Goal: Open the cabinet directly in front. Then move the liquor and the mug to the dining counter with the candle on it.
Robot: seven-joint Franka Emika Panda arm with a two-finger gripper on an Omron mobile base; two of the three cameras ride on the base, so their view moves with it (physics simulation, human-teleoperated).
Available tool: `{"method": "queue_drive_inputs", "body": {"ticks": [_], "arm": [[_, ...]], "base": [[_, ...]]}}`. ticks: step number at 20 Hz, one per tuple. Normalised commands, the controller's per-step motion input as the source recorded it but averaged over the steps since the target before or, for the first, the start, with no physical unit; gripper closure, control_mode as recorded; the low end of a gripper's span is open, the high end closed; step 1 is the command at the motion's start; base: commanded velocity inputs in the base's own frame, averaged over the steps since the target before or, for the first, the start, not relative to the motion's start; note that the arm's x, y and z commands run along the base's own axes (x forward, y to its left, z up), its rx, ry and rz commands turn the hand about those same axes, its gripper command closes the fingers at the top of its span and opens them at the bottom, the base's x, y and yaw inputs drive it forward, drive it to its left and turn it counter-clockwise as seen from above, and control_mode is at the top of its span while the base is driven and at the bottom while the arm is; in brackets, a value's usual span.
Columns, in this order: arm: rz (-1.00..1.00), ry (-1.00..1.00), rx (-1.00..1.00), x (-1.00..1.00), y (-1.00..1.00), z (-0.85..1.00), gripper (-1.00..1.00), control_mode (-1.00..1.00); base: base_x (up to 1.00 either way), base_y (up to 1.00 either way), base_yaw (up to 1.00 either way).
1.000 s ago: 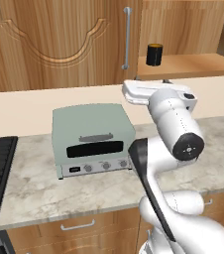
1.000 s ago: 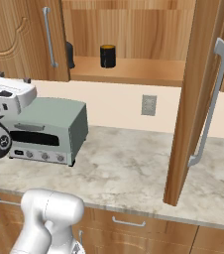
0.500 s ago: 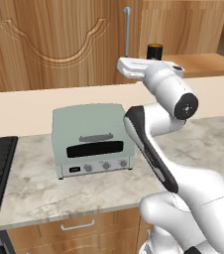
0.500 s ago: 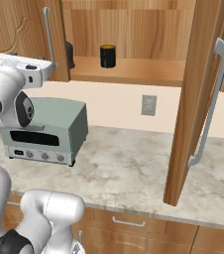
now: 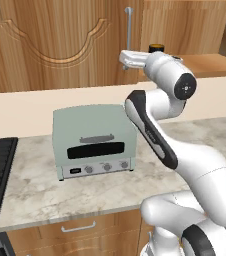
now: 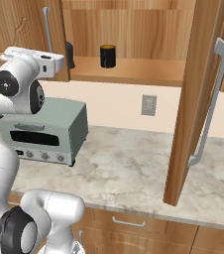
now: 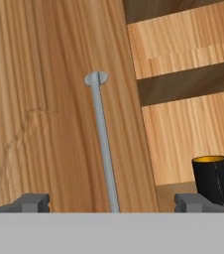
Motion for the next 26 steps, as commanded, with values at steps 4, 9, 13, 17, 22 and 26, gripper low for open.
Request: {"method": "queue_drive_inputs", "body": {"ticks": [4,9,13,17,22,26], "arm": [[0.00,0.00,0.00,0.12,0.00,-0.01,-1.00,-1.00],[0.00,0.05,-0.01,0.54,0.06,-0.02,-1.00,-1.00],[-0.02,0.05,0.00,0.68,0.00,0.00,-1.00,-1.00],[-0.03,0.07,0.00,0.77,0.00,0.00,-1.00,-1.00],[-0.03,0.07,-0.02,0.90,0.14,-0.05,-1.00,-1.00],[-0.04,0.11,-0.02,0.98,0.25,-0.13,-1.00,-1.00]], "base": [[0.00,0.00,0.00],[0.00,0.00,0.00],[0.00,0.00,0.00],[0.00,0.00,0.00],[0.00,0.00,0.00],[0.00,0.00,0.00]]}}
